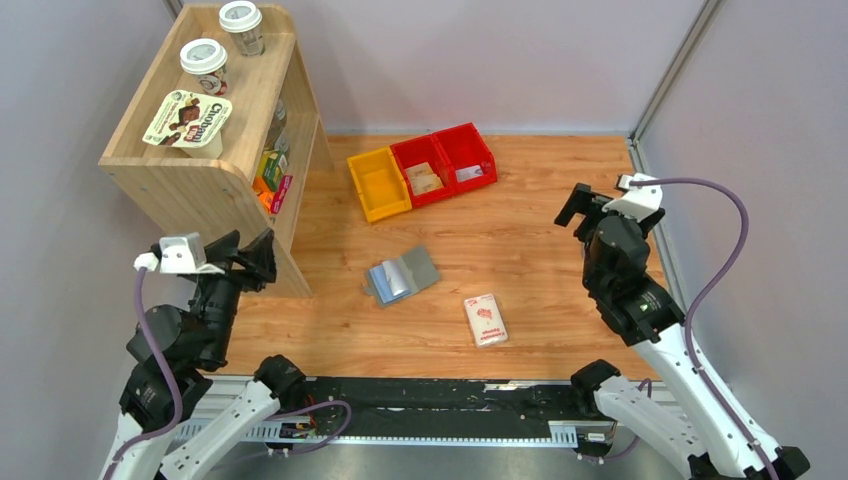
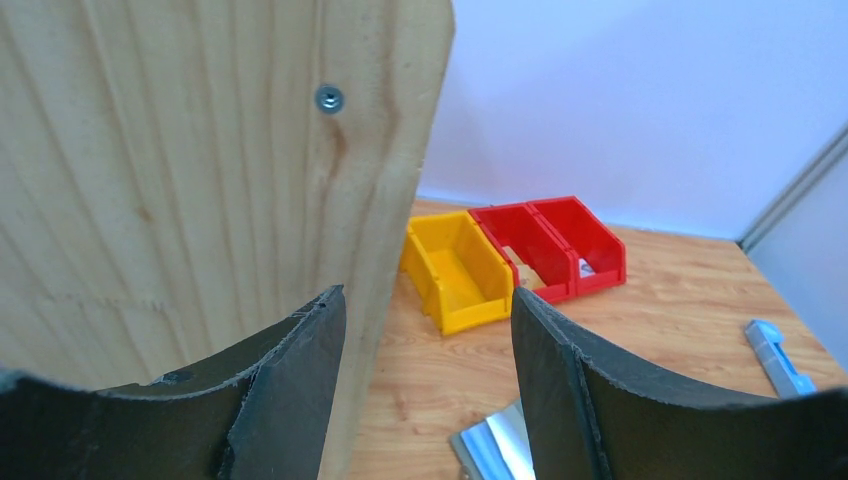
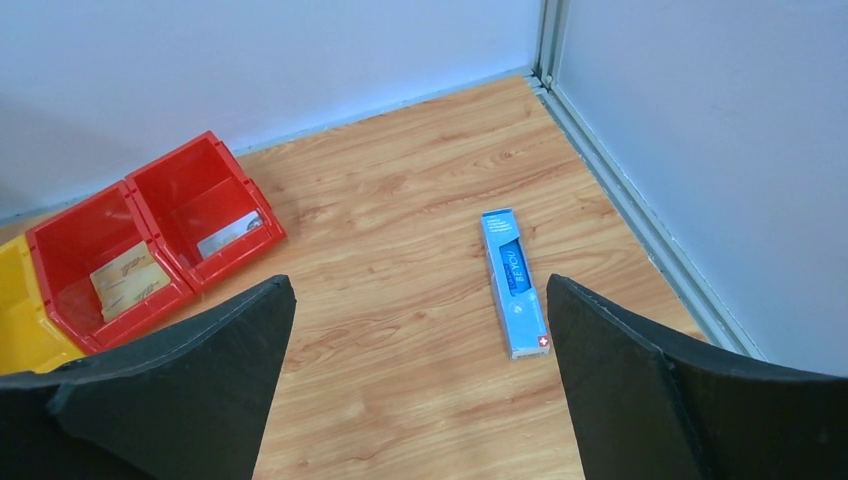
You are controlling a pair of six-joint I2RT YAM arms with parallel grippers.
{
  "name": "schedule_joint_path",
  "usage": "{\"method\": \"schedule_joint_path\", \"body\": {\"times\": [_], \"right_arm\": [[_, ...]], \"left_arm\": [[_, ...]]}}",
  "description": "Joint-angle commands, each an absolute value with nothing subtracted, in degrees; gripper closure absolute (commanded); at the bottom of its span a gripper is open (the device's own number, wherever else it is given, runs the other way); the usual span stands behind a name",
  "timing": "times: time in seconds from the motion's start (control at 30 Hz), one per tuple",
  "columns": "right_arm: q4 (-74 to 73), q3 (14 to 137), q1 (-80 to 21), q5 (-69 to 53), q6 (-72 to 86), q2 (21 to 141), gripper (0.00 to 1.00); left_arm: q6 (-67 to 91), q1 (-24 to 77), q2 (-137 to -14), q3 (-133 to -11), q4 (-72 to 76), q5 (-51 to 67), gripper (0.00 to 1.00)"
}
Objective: Take the credit cards out of the card holder
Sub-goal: Reset both arms
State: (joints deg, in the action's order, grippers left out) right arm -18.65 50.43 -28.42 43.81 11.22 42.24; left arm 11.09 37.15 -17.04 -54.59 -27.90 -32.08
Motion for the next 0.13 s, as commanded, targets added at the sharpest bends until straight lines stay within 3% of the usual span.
{"method": "schedule_joint_path", "body": {"times": [0.0, 0.1], "right_arm": [[-14.2, 49.9, -28.3, 46.3, 10.3, 42.2, 0.0], [-13.6, 50.0, -28.3, 46.1, 10.4, 42.6, 0.0]], "left_arm": [[8.6, 37.4, -15.5, -53.6, -26.0, -36.3, 0.31], [8.9, 37.4, -14.2, -53.1, -25.4, -39.5, 0.3]]}}
